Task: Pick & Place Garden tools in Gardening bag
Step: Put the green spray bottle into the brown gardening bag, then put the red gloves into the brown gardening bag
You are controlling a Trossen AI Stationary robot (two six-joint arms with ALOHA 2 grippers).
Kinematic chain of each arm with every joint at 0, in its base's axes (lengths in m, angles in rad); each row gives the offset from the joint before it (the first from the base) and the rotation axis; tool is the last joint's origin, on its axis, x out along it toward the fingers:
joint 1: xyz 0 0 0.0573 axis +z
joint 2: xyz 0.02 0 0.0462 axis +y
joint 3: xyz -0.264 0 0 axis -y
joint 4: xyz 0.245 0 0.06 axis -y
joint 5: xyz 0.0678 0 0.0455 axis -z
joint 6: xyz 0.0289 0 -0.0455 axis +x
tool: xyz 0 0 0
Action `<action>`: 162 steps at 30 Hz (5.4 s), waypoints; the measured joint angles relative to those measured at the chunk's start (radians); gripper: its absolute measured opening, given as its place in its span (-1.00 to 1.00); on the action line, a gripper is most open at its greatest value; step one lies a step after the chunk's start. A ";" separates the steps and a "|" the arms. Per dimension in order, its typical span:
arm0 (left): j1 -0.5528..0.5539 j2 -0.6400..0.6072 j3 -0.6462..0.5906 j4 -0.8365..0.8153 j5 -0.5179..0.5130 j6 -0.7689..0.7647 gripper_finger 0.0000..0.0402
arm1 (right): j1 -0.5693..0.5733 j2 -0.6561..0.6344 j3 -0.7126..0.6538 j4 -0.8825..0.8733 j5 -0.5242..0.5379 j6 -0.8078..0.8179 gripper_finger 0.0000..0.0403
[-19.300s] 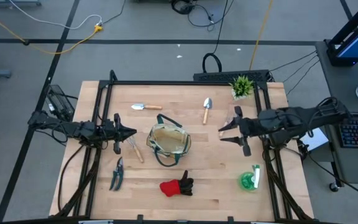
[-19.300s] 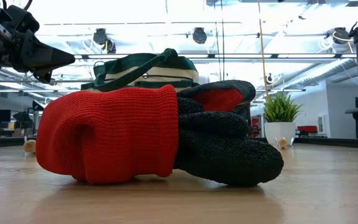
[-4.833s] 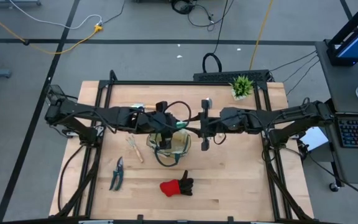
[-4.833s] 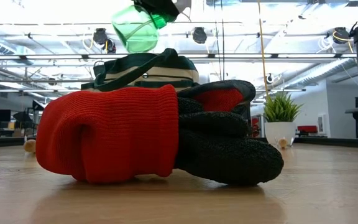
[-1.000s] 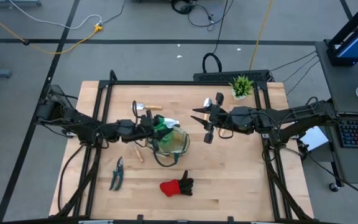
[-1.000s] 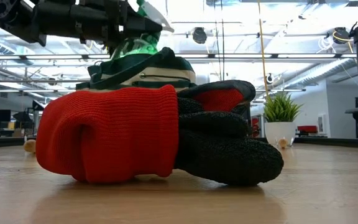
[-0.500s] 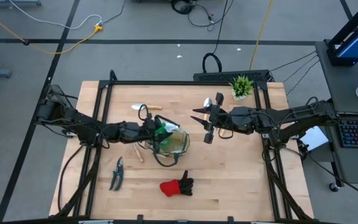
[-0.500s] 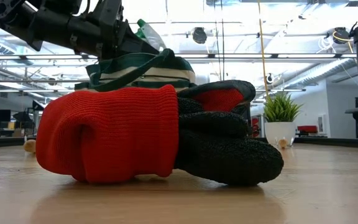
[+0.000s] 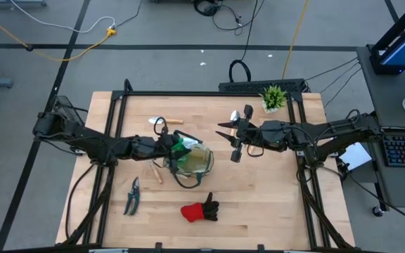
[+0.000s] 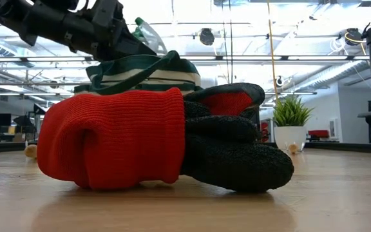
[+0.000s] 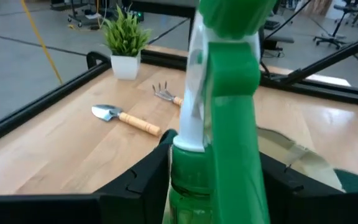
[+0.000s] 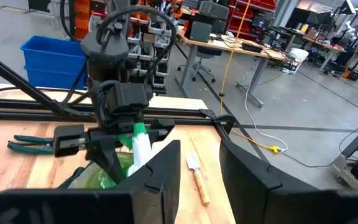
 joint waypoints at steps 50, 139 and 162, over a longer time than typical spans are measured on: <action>-0.017 -0.098 0.013 -0.140 -0.081 0.229 0.40 | 0.000 0.000 0.000 0.003 0.000 0.026 -0.48; -0.629 -0.594 0.129 -0.743 -0.133 -0.370 0.40 | 0.282 0.239 0.000 -0.038 -0.397 0.099 -0.48; -0.788 -0.642 0.129 -0.830 -0.159 -0.345 0.40 | 0.342 0.506 0.001 0.166 -0.314 0.282 0.07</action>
